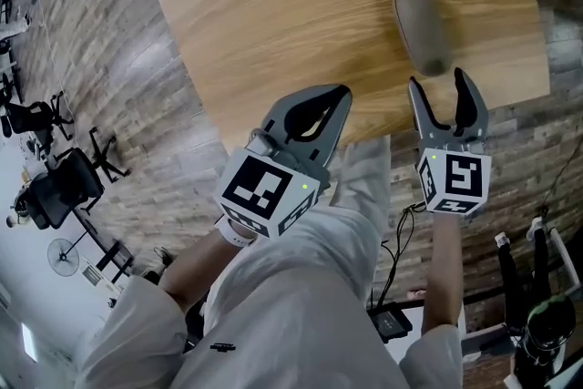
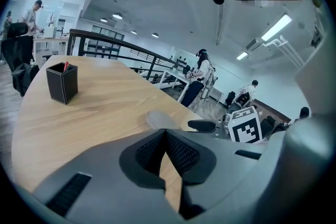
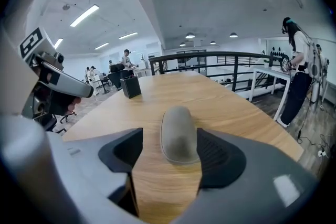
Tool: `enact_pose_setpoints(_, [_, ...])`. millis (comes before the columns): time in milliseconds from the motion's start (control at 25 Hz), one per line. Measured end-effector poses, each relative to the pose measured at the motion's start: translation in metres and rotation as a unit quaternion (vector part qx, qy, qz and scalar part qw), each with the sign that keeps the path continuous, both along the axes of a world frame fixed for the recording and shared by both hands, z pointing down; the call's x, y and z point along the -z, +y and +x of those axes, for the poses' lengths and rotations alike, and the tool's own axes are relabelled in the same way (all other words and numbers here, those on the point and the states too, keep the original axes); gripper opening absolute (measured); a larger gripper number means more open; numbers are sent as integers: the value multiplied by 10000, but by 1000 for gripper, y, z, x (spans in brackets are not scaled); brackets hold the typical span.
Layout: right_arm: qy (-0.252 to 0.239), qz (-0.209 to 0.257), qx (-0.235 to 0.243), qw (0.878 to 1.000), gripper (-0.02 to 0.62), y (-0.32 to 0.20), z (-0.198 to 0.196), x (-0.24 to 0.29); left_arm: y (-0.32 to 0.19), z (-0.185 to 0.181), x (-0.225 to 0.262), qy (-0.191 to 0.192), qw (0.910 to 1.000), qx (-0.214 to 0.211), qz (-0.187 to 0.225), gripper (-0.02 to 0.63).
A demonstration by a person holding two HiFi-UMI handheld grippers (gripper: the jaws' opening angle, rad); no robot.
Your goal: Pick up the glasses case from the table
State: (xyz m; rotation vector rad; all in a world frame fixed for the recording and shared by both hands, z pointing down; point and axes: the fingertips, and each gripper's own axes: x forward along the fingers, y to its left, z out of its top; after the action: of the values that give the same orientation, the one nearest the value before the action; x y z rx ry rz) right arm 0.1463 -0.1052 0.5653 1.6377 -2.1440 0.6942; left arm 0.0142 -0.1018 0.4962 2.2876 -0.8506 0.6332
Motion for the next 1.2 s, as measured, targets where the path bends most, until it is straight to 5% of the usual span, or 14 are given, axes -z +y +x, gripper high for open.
enact_pose_setpoints(1200, [244, -371, 473, 9979, 370, -29, -4, -68, 1, -7, -57, 17, 9990, 285, -352, 6])
